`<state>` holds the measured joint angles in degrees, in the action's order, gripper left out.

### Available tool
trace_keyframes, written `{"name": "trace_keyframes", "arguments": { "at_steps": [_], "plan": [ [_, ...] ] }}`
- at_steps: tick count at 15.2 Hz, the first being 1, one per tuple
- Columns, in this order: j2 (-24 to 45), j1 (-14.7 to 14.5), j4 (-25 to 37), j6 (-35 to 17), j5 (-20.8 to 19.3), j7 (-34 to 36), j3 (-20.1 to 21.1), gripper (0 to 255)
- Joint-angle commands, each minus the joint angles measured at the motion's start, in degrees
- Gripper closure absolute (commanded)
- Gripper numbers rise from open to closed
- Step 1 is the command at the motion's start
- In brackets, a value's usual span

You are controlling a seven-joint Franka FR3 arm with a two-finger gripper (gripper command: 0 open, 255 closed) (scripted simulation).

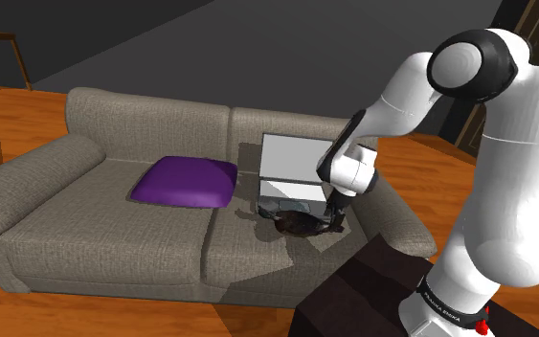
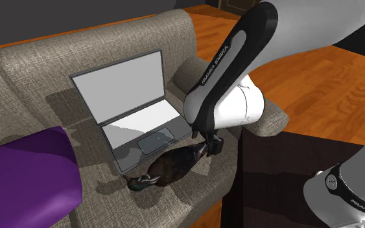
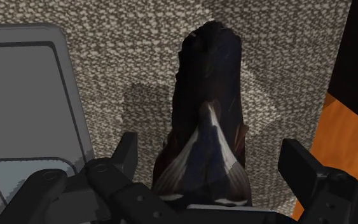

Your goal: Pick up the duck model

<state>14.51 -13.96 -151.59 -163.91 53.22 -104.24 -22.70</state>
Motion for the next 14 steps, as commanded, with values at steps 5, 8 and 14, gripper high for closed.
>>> {"name": "trace_keyframes", "arguments": {
  "at_steps": [5, 8, 14],
  "plan": [
    [3.8, 2.9, 2.0, -0.9, 7.0, -6.1, 3.6, 255],
    [3.8, 2.8, 2.1, -0.9, 6.9, -6.1, 3.6, 255],
    [3.9, 2.9, 2.0, -1.0, 7.3, -6.3, 3.8, 255]
  ]
}}
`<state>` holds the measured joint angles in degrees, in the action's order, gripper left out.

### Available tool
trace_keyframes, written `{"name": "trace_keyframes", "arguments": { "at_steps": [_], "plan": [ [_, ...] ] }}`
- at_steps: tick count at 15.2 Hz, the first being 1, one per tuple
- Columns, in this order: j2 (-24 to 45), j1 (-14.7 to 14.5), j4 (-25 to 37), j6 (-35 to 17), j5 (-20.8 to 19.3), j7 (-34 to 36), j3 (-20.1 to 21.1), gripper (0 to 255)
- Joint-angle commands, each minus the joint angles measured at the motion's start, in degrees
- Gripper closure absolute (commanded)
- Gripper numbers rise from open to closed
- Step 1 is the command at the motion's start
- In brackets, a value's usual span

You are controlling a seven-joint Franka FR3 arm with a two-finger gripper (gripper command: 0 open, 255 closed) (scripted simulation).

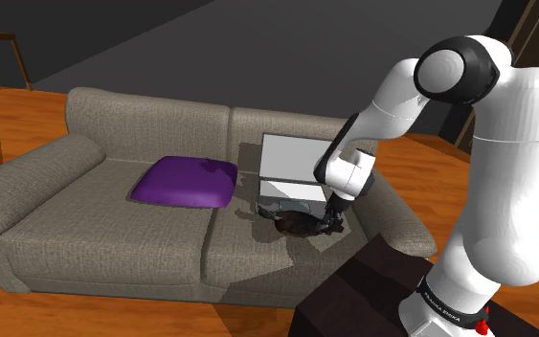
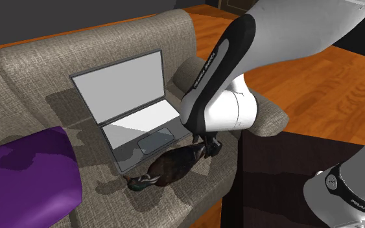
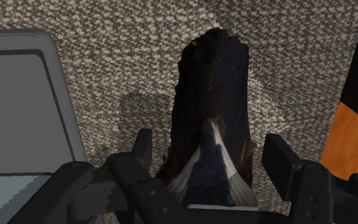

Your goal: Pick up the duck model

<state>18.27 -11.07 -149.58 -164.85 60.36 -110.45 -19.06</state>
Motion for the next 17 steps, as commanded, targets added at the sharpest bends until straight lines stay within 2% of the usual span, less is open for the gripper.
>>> {"name": "trace_keyframes", "arguments": {
  "at_steps": [1, 6, 10, 15, 17],
  "plan": [
    [-0.9, -0.7, -0.6, 0.2, -1.8, 1.6, -0.9, 255],
    [-6.5, -4.6, -3.2, 1.7, -12.2, 10.3, -6.3, 255],
    [-11.2, -7.4, -5.1, 3.0, -22.0, 18.1, -10.9, 255],
    [-17.5, -8.9, -6.7, 5.2, -35.8, 28.7, -15.0, 255],
    [-17.7, -8.6, -6.8, 5.3, -36.2, 29.0, -14.8, 255]
  ]
}}
